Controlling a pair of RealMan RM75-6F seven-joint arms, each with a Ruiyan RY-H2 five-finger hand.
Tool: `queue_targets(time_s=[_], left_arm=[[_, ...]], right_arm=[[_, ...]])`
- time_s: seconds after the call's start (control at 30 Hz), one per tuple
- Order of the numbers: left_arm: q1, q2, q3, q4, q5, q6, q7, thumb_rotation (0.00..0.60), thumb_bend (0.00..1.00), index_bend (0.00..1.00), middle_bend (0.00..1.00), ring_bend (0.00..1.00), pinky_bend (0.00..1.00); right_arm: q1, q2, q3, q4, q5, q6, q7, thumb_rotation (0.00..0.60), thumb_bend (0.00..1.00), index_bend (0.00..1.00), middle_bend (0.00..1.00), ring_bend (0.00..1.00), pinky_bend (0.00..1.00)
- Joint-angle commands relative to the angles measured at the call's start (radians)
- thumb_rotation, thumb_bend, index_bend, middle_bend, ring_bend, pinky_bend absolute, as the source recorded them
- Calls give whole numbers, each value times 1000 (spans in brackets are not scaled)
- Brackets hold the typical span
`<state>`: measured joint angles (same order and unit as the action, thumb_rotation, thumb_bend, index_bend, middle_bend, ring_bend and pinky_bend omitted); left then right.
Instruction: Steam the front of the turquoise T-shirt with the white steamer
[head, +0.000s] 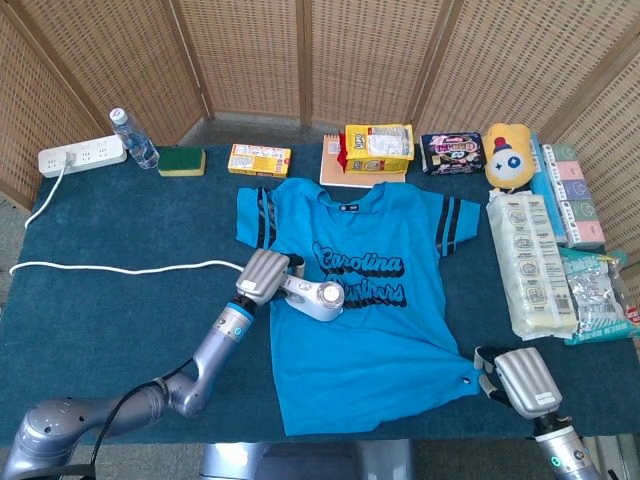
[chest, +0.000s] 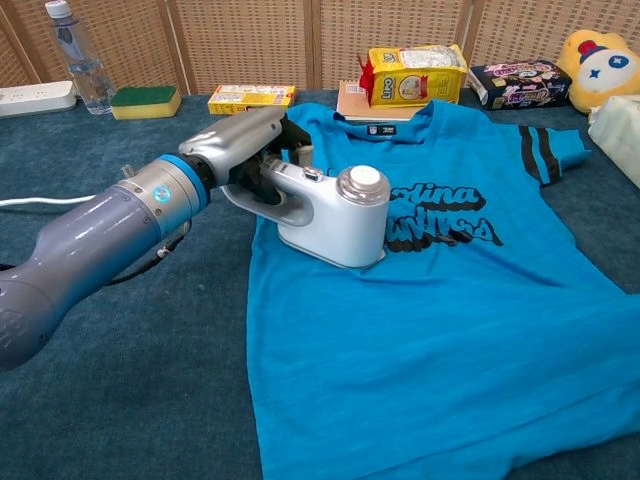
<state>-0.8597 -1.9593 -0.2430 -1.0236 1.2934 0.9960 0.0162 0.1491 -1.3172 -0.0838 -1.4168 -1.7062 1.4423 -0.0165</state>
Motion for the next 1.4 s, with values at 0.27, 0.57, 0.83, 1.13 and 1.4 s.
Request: queue_targets(time_s=[0.27,0.57,0.83,1.13,1.4], left_arm=[[-7,-24,36,-58,51,5,-3,600,416,590,698,647,728],[-2,-25,61,-111,79,2,-16,600,416,590,698,647,727],[8,-25,87,-116,100,1,-21,600,415,590,698,647,728],[12,-30,74,-41,100,8,-32,600,416,590,698,647,728],[31,0,68,-9,96,18,-57,600,415,590,698,647,728]], right_arm=[[-6,5,0,4,0,7,8,600,615,658,619,714,882],[-7,5,1,6,0,9,12,600,615,658,620,714,882],[-8,6,2,7,1,7,12,600,615,658,620,715,882],[-8,6,3,4,1,4,9,600,616,658,620,715,883],[-5,5,4,0,0,0,3,600,614,658,620,715,883]])
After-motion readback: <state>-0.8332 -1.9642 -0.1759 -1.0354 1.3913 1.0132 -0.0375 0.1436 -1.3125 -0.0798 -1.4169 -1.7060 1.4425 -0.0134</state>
